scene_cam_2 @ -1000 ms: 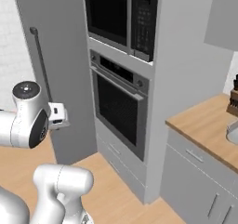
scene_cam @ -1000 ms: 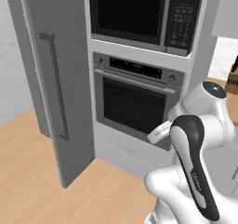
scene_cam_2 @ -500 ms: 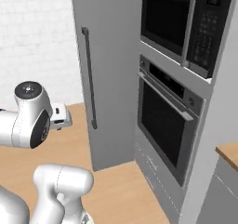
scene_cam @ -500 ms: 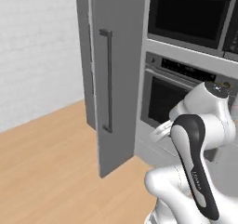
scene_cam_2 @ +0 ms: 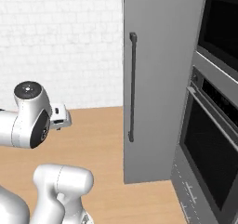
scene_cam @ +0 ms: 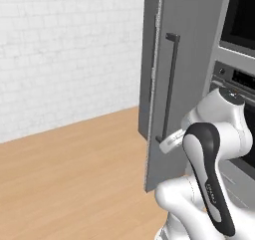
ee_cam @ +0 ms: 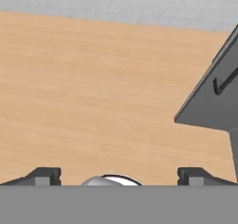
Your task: Place one potato and one steak in each tupperware on the nearby counter, to pack two identical lunches.
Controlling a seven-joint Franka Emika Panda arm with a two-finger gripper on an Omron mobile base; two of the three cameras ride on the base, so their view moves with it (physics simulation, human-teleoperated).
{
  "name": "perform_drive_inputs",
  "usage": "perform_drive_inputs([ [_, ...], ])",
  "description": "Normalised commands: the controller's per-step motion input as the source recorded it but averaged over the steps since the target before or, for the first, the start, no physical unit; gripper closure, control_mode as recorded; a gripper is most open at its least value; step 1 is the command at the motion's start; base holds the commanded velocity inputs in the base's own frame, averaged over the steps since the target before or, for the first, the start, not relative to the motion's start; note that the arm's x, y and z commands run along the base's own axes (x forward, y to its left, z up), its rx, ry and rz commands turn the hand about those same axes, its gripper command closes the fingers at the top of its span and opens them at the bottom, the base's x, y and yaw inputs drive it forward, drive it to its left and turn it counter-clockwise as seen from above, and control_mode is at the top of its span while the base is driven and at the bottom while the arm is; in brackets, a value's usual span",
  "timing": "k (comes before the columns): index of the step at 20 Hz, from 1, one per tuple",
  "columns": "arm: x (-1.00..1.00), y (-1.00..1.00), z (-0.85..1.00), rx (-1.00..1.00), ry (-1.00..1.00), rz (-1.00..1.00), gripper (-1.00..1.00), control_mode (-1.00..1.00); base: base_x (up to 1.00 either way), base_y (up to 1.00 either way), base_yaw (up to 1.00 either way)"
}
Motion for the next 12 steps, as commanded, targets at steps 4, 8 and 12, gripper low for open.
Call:
perform_drive_inputs([
  [4,0.0,0.0,0.0,0.0,0.0,0.0,-1.0,1.0,1.0,1.0,0.15],
  [8,0.0,0.0,0.0,0.0,0.0,0.0,-1.0,1.0,1.0,1.0,0.03],
  [12,0.0,0.0,0.0,0.0,0.0,0.0,-1.0,1.0,1.0,1.0,0.0],
])
